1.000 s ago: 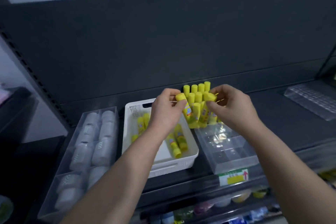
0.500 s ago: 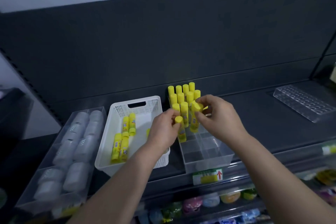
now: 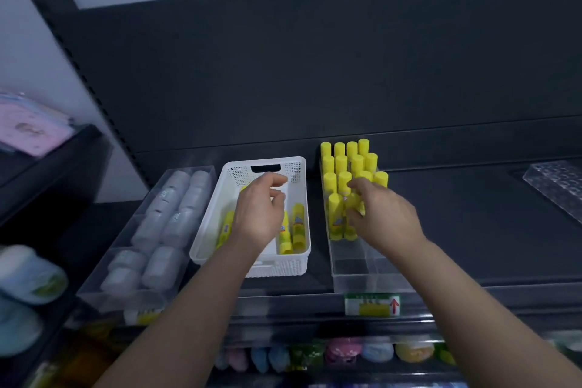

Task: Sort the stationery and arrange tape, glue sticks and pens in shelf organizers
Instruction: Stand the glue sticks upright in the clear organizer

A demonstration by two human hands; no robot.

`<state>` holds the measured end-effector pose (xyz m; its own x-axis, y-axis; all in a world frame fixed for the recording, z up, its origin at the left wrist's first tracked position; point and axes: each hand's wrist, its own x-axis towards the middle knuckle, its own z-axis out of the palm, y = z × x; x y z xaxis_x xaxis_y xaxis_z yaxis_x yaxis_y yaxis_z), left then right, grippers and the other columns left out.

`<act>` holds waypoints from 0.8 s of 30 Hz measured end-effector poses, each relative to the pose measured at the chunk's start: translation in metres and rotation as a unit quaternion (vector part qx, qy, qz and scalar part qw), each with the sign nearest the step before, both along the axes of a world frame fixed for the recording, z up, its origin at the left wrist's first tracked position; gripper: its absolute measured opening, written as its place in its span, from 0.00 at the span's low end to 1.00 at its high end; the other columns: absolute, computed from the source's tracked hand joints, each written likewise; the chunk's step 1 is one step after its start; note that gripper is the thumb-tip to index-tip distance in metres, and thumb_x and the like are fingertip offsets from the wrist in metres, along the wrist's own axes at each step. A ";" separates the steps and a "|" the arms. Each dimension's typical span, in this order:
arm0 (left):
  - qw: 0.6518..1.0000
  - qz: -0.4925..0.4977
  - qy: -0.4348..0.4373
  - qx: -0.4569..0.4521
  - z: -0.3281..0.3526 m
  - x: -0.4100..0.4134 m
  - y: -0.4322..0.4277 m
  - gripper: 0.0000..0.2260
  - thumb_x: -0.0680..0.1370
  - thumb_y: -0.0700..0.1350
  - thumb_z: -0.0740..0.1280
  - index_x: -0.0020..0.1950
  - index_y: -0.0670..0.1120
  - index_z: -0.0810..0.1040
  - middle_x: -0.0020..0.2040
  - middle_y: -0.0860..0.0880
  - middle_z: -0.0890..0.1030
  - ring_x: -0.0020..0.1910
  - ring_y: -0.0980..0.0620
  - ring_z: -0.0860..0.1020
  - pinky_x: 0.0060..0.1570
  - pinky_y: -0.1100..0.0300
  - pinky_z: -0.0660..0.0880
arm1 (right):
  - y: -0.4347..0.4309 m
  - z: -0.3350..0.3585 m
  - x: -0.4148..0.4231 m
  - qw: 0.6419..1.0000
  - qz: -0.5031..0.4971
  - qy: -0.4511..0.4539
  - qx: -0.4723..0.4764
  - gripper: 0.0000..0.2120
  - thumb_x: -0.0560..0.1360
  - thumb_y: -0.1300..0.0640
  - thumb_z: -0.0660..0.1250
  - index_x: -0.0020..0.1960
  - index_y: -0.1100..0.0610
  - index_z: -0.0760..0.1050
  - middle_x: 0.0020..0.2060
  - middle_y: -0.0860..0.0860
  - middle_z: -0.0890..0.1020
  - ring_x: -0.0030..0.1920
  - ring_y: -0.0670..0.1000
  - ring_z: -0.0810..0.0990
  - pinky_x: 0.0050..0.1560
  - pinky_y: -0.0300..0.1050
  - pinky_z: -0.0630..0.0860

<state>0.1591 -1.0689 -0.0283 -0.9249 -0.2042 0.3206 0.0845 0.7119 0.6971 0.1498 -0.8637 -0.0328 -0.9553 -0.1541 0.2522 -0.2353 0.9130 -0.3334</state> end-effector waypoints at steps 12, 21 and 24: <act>0.981 0.032 -0.173 -0.087 -0.020 -0.015 -0.039 0.13 0.74 0.43 0.66 0.59 0.46 0.78 0.53 0.48 0.82 0.56 0.47 0.78 0.55 0.57 0.74 | -0.051 0.003 0.019 0.992 0.088 0.090 0.015 0.12 0.76 0.55 0.62 0.57 0.47 0.77 0.49 0.46 0.81 0.51 0.52 0.78 0.36 0.44 0.68; 0.937 0.003 -0.285 -0.204 -0.036 -0.048 -0.016 0.10 0.73 0.48 0.68 0.46 0.46 0.69 0.51 0.45 0.79 0.50 0.43 0.78 0.38 0.58 0.68 | -0.064 -0.010 0.024 0.998 0.042 0.043 0.034 0.10 0.75 0.51 0.62 0.55 0.45 0.77 0.48 0.45 0.80 0.50 0.50 0.78 0.35 0.42 0.64; 0.932 0.000 -0.292 -0.214 -0.040 -0.055 -0.014 0.11 0.73 0.50 0.69 0.49 0.46 0.71 0.51 0.46 0.80 0.51 0.43 0.78 0.38 0.58 0.69 | -0.065 -0.007 0.025 0.998 0.024 0.037 0.035 0.09 0.75 0.50 0.64 0.54 0.45 0.77 0.48 0.44 0.80 0.50 0.50 0.78 0.35 0.42 0.65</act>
